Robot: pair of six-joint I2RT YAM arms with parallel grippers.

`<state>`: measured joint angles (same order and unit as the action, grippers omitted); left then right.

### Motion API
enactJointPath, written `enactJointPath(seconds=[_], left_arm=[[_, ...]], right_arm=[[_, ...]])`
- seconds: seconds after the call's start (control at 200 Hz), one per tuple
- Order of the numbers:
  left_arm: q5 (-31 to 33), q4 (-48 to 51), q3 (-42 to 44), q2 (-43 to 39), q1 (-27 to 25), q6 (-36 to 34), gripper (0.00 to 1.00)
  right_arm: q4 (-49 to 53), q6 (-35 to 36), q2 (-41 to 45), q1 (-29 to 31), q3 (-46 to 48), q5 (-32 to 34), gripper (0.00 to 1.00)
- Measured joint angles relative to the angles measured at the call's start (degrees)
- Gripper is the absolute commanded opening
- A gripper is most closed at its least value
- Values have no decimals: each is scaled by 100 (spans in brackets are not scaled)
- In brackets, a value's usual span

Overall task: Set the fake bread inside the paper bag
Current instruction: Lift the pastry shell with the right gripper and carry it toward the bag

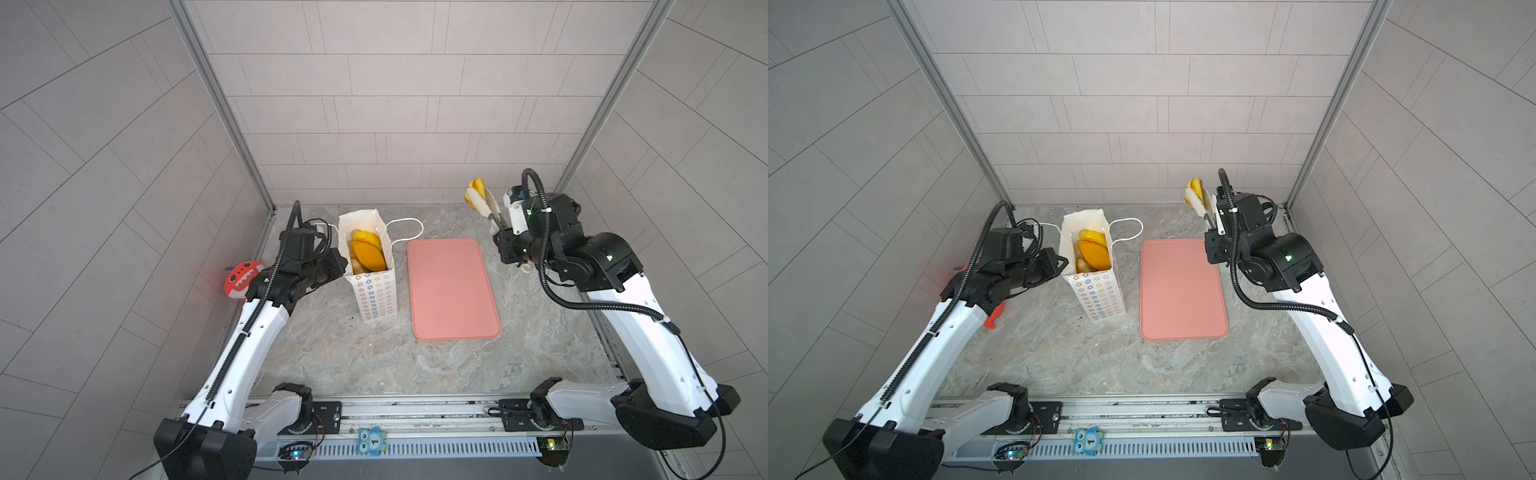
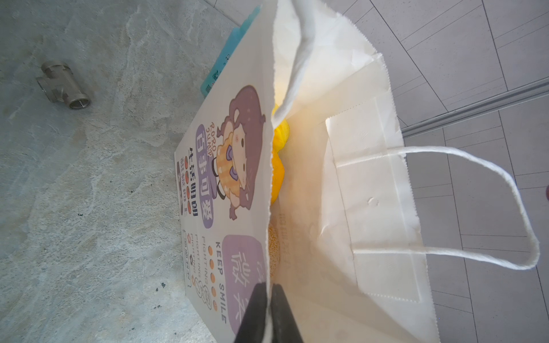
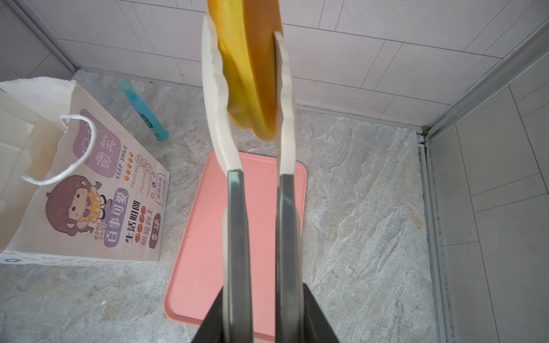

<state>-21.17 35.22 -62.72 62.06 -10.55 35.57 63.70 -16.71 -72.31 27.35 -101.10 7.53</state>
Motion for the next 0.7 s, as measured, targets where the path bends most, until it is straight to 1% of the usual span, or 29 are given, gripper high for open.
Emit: enactJointPath(seconds=[0.43, 0.701], left_arm=[[2, 7, -2, 4, 0, 0, 10], [2, 4, -2, 9, 0, 2, 10]], right_arm=[[-26, -28, -219, 50, -581, -675, 31], [-46, -20, -466, 590, -914, -874, 31]])
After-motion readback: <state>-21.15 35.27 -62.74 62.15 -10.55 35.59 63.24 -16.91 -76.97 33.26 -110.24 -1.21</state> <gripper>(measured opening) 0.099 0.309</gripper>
